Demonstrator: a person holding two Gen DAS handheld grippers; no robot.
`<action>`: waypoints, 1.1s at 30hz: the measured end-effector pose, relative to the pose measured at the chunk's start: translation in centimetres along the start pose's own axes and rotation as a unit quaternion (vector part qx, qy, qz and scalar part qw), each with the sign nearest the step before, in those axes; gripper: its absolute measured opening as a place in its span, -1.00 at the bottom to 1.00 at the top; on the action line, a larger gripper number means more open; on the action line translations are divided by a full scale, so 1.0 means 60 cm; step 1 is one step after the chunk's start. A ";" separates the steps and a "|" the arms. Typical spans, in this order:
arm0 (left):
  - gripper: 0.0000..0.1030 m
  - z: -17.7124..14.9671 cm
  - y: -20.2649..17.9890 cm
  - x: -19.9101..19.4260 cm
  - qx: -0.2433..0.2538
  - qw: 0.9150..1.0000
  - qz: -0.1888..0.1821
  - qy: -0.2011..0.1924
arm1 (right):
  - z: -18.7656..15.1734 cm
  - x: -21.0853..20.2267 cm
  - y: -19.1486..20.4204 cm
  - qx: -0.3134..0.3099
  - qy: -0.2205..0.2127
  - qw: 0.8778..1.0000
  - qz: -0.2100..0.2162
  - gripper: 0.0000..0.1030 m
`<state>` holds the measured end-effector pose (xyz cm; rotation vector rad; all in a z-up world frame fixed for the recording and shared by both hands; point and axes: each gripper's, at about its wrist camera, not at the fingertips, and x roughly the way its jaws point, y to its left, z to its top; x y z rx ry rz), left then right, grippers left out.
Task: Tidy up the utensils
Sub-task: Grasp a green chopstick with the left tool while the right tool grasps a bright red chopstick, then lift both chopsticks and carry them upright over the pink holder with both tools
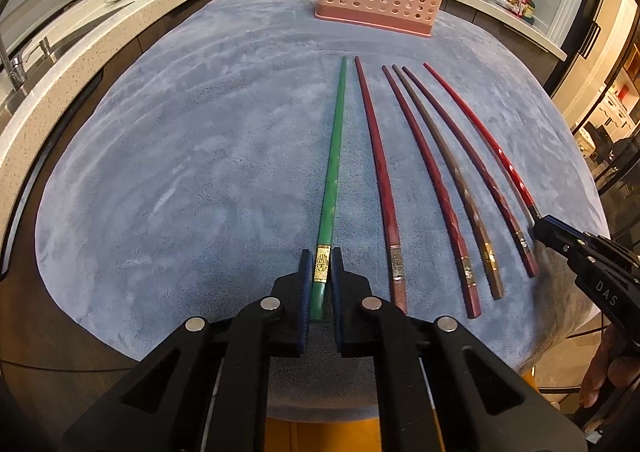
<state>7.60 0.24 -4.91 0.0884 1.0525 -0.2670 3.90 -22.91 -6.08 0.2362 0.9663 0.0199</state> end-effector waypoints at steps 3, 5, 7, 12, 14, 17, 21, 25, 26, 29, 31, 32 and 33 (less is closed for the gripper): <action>-0.84 0.002 -0.002 -0.010 -0.002 1.000 -0.006 -0.004 | 0.005 -0.014 0.001 0.002 -0.009 1.000 0.003 -0.85; -0.85 0.005 -0.004 -0.018 -0.001 1.000 -0.008 -0.008 | 0.010 -0.023 0.001 0.003 -0.015 1.000 0.004 -0.86; -0.85 0.009 -0.004 -0.027 -0.003 1.000 -0.012 -0.013 | 0.016 -0.032 0.002 0.005 -0.022 1.000 0.007 -0.86; -0.85 0.024 -0.001 -0.050 -0.010 0.999 -0.021 -0.028 | 0.035 -0.059 0.001 0.009 -0.042 0.999 0.011 -0.86; -0.85 0.032 0.001 -0.061 -0.014 0.999 -0.024 -0.036 | 0.044 -0.069 -0.001 0.012 -0.050 0.999 0.013 -0.85; -0.85 0.042 0.003 -0.077 -0.018 0.998 -0.027 -0.046 | 0.058 -0.089 -0.003 0.015 -0.066 0.998 0.013 -0.85; -0.85 0.063 0.009 -0.104 -0.026 0.997 -0.034 -0.064 | 0.079 -0.113 -0.012 0.023 -0.085 0.996 0.016 -0.85; -0.85 0.088 0.015 -0.129 -0.032 0.995 -0.036 -0.086 | 0.101 -0.136 -0.023 0.033 -0.105 0.994 0.019 -0.85; -0.85 0.093 0.016 -0.133 -0.032 0.995 -0.037 -0.090 | 0.108 -0.144 -0.026 0.035 -0.113 0.993 0.019 -0.85; -0.85 0.112 0.020 -0.150 -0.037 0.993 -0.039 -0.105 | 0.125 -0.159 -0.032 0.036 -0.130 0.991 0.017 -0.85; -0.85 0.128 0.024 -0.159 -0.040 0.992 -0.038 -0.115 | 0.137 -0.167 -0.036 0.039 -0.139 0.989 0.018 -0.85; -0.85 0.134 0.027 -0.161 -0.041 0.991 -0.038 -0.118 | 0.142 -0.171 -0.038 0.041 -0.144 0.989 0.019 -0.86; -0.86 0.142 0.027 -0.166 -0.041 0.991 -0.037 -0.124 | 0.150 -0.175 -0.040 0.042 -0.150 0.988 0.021 -0.86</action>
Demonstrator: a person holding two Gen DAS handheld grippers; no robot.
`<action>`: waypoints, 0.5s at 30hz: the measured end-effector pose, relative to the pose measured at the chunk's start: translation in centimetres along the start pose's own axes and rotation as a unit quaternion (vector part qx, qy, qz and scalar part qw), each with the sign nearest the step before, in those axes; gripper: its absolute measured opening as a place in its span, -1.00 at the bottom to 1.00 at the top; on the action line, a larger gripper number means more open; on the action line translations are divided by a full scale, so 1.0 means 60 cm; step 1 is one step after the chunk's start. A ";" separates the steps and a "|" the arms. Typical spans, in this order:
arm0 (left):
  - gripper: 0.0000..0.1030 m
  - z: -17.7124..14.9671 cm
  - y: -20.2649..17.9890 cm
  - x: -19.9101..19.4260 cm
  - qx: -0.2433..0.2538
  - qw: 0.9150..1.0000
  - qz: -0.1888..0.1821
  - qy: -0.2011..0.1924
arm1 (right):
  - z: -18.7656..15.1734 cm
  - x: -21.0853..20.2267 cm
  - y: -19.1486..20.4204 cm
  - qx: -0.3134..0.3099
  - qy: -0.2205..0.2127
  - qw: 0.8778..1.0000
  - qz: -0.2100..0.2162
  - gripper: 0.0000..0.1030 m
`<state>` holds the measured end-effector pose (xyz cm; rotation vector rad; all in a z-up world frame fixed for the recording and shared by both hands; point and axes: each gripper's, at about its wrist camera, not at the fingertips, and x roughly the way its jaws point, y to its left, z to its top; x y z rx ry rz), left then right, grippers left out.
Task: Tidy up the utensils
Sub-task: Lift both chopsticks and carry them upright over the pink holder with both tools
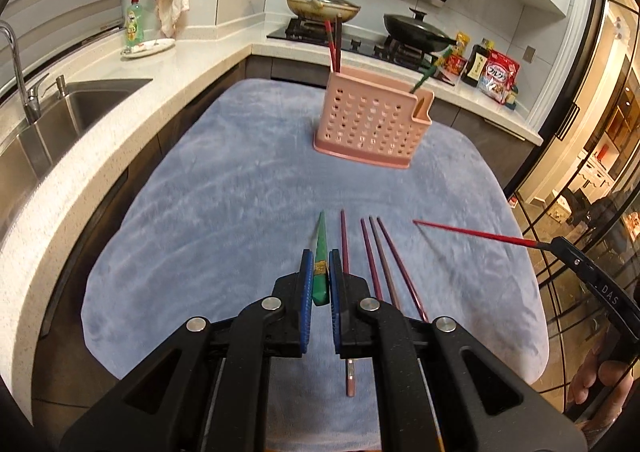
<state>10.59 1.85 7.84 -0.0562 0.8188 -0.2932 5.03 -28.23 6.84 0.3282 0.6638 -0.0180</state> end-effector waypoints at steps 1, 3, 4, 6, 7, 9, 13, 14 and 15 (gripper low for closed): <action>-0.86 0.006 0.000 -0.001 0.001 1.000 0.001 -0.004 | 0.008 -0.001 0.000 0.000 -0.005 1.000 0.000 -0.87; -0.86 0.021 -0.001 -0.003 0.002 1.000 0.003 -0.012 | 0.021 -0.002 0.000 -0.002 -0.013 1.000 0.000 -0.87; -0.86 0.028 -0.001 -0.003 0.003 1.000 0.004 -0.016 | 0.025 -0.002 0.000 -0.002 -0.016 1.000 0.000 -0.87; -0.86 0.042 -0.001 -0.003 0.005 1.000 0.008 -0.024 | 0.038 0.000 0.001 -0.003 -0.024 1.000 0.001 -0.87; -0.86 0.049 -0.001 -0.002 0.006 1.000 0.009 -0.026 | 0.045 0.001 0.001 -0.004 -0.027 1.000 0.000 -0.87; -0.86 0.061 0.000 -0.002 0.005 0.999 0.010 -0.031 | 0.053 0.002 0.002 -0.005 -0.032 0.999 0.000 -0.87; -0.86 0.093 -0.004 -0.004 0.009 0.999 0.014 -0.048 | 0.077 0.007 0.005 -0.011 -0.045 0.999 0.002 -0.87; -0.86 0.102 -0.006 -0.003 0.011 0.998 0.016 -0.053 | 0.083 0.007 0.005 -0.012 -0.048 0.999 0.002 -0.87; -0.87 0.110 -0.008 -0.001 0.012 0.998 0.018 -0.056 | 0.089 0.008 0.005 -0.013 -0.052 0.999 0.001 -0.87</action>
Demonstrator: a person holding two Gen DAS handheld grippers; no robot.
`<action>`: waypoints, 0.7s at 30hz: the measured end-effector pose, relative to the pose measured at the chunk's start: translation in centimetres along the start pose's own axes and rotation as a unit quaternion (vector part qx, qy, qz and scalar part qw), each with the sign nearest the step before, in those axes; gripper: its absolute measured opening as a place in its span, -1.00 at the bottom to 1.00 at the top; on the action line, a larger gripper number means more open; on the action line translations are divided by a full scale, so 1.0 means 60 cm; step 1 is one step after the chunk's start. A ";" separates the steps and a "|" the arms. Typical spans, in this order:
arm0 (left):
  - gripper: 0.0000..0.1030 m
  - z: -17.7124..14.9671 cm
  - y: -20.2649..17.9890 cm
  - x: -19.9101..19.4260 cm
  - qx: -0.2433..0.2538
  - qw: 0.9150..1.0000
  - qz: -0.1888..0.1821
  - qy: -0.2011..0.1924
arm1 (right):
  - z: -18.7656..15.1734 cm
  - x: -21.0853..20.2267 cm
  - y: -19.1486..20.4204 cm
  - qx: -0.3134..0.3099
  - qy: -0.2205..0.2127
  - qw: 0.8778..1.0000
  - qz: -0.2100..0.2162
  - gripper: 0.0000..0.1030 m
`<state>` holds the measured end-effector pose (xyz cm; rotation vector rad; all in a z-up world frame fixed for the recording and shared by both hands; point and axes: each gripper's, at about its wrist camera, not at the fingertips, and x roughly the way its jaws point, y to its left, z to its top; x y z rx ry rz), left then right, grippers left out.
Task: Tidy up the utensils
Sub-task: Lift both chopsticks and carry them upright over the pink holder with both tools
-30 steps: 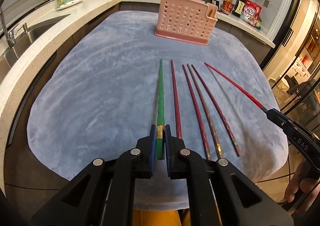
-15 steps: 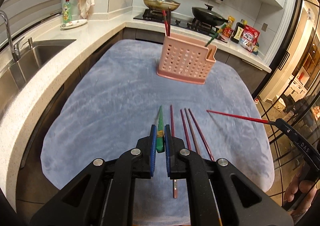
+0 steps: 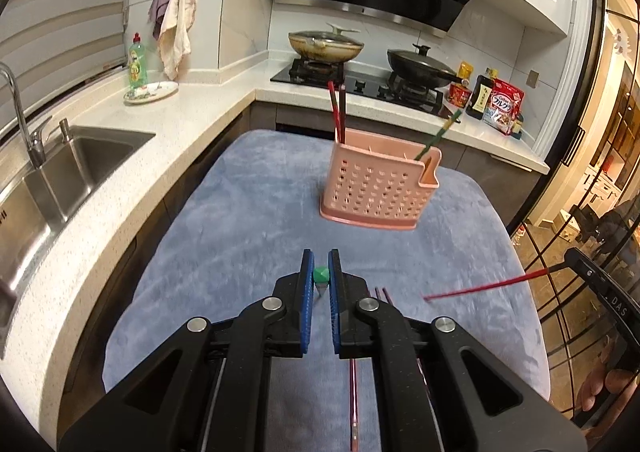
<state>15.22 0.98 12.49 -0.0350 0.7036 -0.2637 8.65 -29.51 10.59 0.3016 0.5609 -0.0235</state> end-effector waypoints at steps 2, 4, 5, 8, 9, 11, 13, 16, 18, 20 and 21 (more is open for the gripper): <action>-0.87 0.020 -0.004 0.005 0.003 1.000 0.003 -0.008 | 0.015 0.004 -0.001 0.001 -0.010 1.000 0.001 -0.87; -0.87 0.039 -0.007 0.010 0.005 1.000 0.005 -0.016 | 0.027 0.006 -0.002 0.003 -0.016 1.000 0.004 -0.87; -0.87 0.046 -0.008 0.010 0.005 1.000 0.004 -0.018 | 0.037 0.009 -0.004 0.007 -0.019 1.000 0.007 -0.87; -0.87 0.075 -0.013 0.012 0.006 1.000 0.000 -0.030 | 0.059 0.014 -0.006 0.012 -0.028 0.999 0.015 -0.87; -0.87 0.089 -0.016 0.012 0.006 0.999 -0.003 -0.036 | 0.066 0.015 -0.006 0.013 -0.031 0.999 0.018 -0.87; -0.87 0.105 -0.022 0.009 0.008 0.999 -0.005 -0.046 | 0.084 0.018 -0.003 0.012 -0.039 0.999 0.022 -0.87; -0.87 0.130 -0.032 0.007 0.011 0.998 -0.007 -0.059 | 0.103 0.019 0.001 0.012 -0.048 0.998 0.027 -0.87; -0.87 0.161 -0.043 0.007 0.013 0.997 -0.011 -0.074 | 0.141 0.023 0.009 0.012 -0.066 0.997 0.039 -0.87; -0.87 0.189 -0.053 0.007 0.014 0.996 -0.014 -0.089 | 0.166 0.026 0.014 0.015 -0.079 0.996 0.045 -0.87; -0.87 0.211 -0.060 0.007 0.014 0.995 -0.015 -0.101 | 0.196 0.031 0.016 0.021 -0.093 0.994 0.054 -0.87; -0.87 0.228 -0.064 0.006 0.013 0.994 -0.015 -0.109 | 0.210 0.034 0.017 0.024 -0.099 0.993 0.060 -0.87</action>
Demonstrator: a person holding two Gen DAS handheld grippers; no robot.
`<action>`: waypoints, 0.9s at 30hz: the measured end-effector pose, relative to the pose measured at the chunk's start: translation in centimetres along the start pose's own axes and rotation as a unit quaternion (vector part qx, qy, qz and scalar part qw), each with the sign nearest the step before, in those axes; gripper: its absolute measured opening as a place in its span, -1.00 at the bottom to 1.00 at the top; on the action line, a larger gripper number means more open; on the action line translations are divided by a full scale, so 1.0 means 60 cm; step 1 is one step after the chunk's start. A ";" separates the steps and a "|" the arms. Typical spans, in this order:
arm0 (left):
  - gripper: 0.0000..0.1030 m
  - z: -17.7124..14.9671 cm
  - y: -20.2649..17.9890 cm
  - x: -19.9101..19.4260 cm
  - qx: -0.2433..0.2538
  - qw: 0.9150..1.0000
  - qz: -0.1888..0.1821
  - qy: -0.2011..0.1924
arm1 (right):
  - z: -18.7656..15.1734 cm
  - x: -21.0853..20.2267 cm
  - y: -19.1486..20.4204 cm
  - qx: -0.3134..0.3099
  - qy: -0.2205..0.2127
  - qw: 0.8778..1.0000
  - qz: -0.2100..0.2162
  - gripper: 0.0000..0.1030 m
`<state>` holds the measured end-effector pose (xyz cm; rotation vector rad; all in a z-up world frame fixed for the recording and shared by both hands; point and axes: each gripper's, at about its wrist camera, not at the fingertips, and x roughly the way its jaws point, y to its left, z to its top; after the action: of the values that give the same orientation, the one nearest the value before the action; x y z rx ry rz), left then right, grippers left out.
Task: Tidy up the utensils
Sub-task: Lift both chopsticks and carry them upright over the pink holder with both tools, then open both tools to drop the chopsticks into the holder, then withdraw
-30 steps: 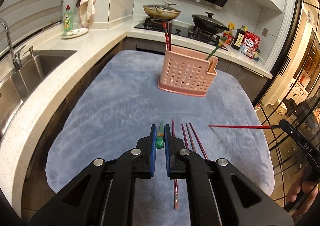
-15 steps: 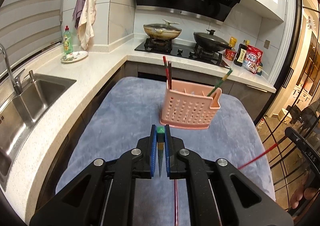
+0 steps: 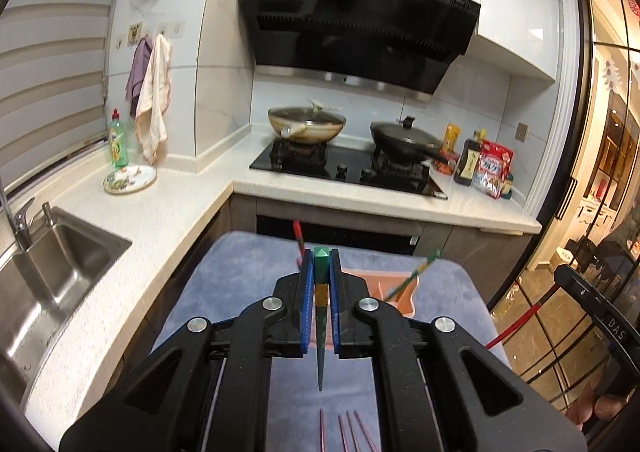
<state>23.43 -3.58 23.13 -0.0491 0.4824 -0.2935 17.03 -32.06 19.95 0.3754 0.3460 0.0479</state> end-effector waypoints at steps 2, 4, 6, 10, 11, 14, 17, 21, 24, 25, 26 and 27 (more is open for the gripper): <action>-0.87 0.026 -0.007 0.006 -0.001 1.000 -0.004 -0.013 | 0.032 0.014 0.003 0.009 -0.014 1.000 0.011 -0.87; -0.87 0.057 -0.015 0.012 0.000 1.000 -0.005 -0.030 | 0.062 0.029 0.008 0.013 -0.027 0.999 0.016 -0.87; -0.87 0.078 -0.023 0.018 0.002 0.999 -0.007 -0.044 | 0.083 0.041 0.014 0.015 -0.036 0.999 0.019 -0.87; -0.87 0.111 -0.031 0.044 0.005 0.998 -0.003 -0.060 | 0.124 0.080 0.024 0.016 -0.051 0.998 0.021 -0.87; -0.87 0.117 -0.030 0.055 0.003 0.998 -0.001 -0.062 | 0.128 0.087 0.025 0.016 -0.053 0.998 0.020 -0.87; -0.87 0.124 -0.027 0.081 0.004 0.998 0.010 -0.063 | 0.140 0.117 0.029 0.015 -0.057 0.998 0.016 -0.87; -0.87 0.124 -0.022 0.105 0.005 0.998 0.010 -0.058 | 0.141 0.153 0.030 0.014 -0.048 0.999 0.010 -0.87; -0.87 0.113 -0.016 0.145 0.004 0.999 0.010 -0.046 | 0.120 0.195 0.025 0.010 -0.027 1.000 0.000 -0.87; -0.87 0.098 -0.013 0.170 0.003 0.999 0.012 -0.034 | 0.096 0.224 0.020 0.007 -0.008 1.000 -0.006 -0.87; -0.87 0.092 -0.011 0.177 0.001 0.999 0.011 -0.030 | 0.090 0.231 0.018 0.006 -0.003 1.000 -0.007 -0.87; -0.87 0.086 -0.008 0.185 -0.001 1.000 0.010 -0.025 | 0.081 0.239 0.016 0.005 0.003 1.000 -0.009 -0.87; -0.87 0.078 -0.005 0.194 -0.003 1.000 0.011 -0.018 | 0.072 0.246 0.014 0.004 0.010 1.000 -0.011 -0.87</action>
<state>35.34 -7.34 22.10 -0.0551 0.4472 -0.2697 32.40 -31.20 19.29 0.3789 0.3695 0.0293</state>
